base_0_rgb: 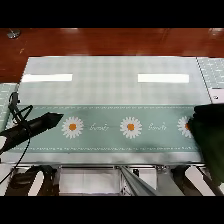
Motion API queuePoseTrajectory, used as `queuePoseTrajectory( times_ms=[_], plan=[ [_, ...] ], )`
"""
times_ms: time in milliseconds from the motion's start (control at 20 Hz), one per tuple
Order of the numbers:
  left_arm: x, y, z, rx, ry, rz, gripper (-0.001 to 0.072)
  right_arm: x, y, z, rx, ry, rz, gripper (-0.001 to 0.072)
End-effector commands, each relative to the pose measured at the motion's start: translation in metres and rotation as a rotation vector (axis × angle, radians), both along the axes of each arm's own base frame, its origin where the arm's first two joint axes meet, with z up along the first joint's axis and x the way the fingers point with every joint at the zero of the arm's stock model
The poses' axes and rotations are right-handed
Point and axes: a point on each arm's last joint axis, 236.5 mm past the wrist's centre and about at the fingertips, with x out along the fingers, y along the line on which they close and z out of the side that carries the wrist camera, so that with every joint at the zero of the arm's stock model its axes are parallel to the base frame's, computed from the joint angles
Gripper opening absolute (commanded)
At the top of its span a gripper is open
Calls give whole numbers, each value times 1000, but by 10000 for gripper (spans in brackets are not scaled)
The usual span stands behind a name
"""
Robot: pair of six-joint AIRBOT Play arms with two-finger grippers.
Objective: Fold the shirts.
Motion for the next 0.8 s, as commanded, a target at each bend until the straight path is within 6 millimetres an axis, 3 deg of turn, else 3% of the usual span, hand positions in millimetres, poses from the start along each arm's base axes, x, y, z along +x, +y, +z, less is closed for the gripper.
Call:
queuePoseTrajectory(
  times_ms=[0, 100, 150, 200, 250, 350, 500, 550, 600, 700, 750],
  plan=[
    [6, 5, 3, 8, -24, 22, 30, -106, -22, -43, -57, 221, -337, 18],
    [7, 5, 3, 9, -28, 26, 30, -144, -21, -58, -82, 293, -501, 26],
    [7, 6, 4, 10, -30, 28, 30, -158, -21, -63, -105, 324, -556, 198],
    [8, 7, 4, 11, -34, 32, 30, -166, -21, -66, -116, 351, -580, 462],
    [9, 7, 5, 12, -38, 36, 30, -165, -23, -68, -116, 349, -576, 625],
    [10, 8, 5, 13, -41, 40, 30, -144, -28, -70, -91, 295, -515, 636],
    [15, 9, 2, 31, -33, 25, 29, -77, -41, -55, -48, 65, -398, 603],
    [22, 10, 6, 46, -40, 11, 29, -42, -45, -40, -22, -65, -353, 501],
    [31, 12, 16, 55, -51, 3, 29, -7, -45, -20, 9, -200, -290, 333],
    [62, 13, 53, 66, -94, -23, 29, 70, -28, 33, 61, -477, -81, 35],
    [81, 10, 80, 67, -122, -48, 29, 103, -13, 56, 60, -561, 31, 17]
  ],
)
